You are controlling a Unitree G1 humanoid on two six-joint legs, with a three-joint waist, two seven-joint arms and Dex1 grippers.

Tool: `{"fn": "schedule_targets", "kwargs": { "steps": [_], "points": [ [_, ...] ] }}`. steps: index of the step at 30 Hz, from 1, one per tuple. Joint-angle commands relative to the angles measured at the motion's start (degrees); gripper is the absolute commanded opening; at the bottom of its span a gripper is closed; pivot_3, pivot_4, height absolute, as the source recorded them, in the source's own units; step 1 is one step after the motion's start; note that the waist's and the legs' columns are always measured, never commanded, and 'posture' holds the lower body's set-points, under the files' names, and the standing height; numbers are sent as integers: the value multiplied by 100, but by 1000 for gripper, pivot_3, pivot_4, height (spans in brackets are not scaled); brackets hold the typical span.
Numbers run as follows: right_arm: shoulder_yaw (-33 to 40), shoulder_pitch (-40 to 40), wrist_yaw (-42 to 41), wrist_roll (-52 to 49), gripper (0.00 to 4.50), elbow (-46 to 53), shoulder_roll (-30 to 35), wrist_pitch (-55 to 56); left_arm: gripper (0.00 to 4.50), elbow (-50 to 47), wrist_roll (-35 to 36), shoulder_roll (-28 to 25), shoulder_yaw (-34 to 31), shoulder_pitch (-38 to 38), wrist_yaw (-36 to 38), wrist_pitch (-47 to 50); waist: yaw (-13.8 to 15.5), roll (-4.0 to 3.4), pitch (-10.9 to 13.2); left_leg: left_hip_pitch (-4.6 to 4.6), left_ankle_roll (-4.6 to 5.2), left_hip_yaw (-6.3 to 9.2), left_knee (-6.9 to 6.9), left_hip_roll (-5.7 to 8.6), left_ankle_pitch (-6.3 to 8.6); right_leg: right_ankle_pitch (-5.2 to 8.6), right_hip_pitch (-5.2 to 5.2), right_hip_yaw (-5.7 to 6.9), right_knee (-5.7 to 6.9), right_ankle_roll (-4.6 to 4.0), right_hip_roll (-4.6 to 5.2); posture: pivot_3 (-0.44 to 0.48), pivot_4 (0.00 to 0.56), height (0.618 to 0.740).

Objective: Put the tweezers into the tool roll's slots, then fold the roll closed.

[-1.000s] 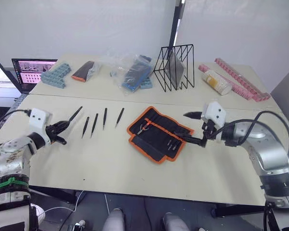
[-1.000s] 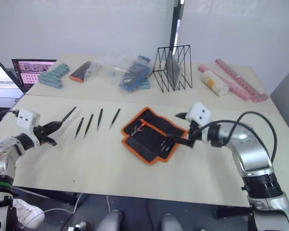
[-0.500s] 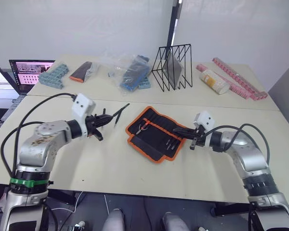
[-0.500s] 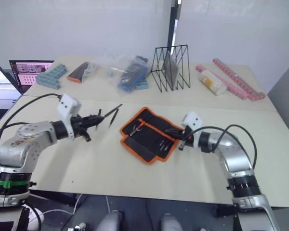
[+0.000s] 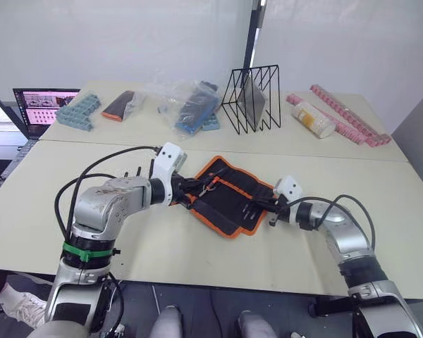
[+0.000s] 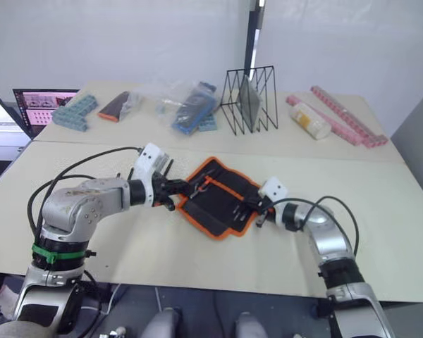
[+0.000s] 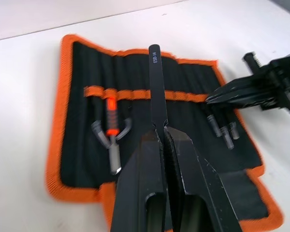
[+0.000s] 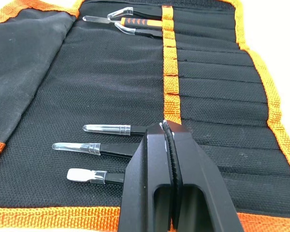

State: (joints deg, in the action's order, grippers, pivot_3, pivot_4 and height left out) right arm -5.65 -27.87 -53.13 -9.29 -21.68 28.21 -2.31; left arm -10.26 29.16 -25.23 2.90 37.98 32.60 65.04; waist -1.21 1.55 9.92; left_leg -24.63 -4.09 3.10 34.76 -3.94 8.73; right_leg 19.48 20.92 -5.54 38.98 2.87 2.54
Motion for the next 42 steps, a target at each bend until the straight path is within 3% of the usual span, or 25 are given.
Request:
{"fn": "schedule_targets", "kwargs": {
  "steps": [1,10,18,22,36,42],
  "points": [
    [41,183,102,93,22,-305,-53,68,0,-5,-105,42,155,111,-181,161,0,0,0,2,0,2,0,0,0,0,-4,1,-1,0,0,0,150,735],
    [245,175,182,-63,22,-490,-201,-38,0,69,-285,295,297,9,-661,471,-4,0,0,43,-1,6,4,1,1,1,-66,1,-26,2,-1,0,150,735],
    [630,95,-37,-709,22,161,-274,-248,0,-29,-286,263,352,-101,-713,499,0,0,0,38,-1,7,3,3,1,1,-64,0,-26,2,1,0,150,735],
    [495,-81,-173,-577,22,239,-148,-313,0,-17,-298,230,385,-75,-693,485,1,-1,1,34,-1,7,1,4,1,1,-60,0,-28,2,0,0,150,735],
    [92,-182,-266,41,22,-916,-150,48,0,5,-384,186,445,-54,-690,431,0,-1,1,34,0,7,-3,4,2,1,-64,0,-45,2,1,0,150,735],
    [34,-244,-288,120,22,-1139,-112,24,0,473,-642,252,612,153,-687,106,1,0,0,39,0,8,-1,4,2,1,-72,0,-45,2,1,0,150,735]
  ]
}}
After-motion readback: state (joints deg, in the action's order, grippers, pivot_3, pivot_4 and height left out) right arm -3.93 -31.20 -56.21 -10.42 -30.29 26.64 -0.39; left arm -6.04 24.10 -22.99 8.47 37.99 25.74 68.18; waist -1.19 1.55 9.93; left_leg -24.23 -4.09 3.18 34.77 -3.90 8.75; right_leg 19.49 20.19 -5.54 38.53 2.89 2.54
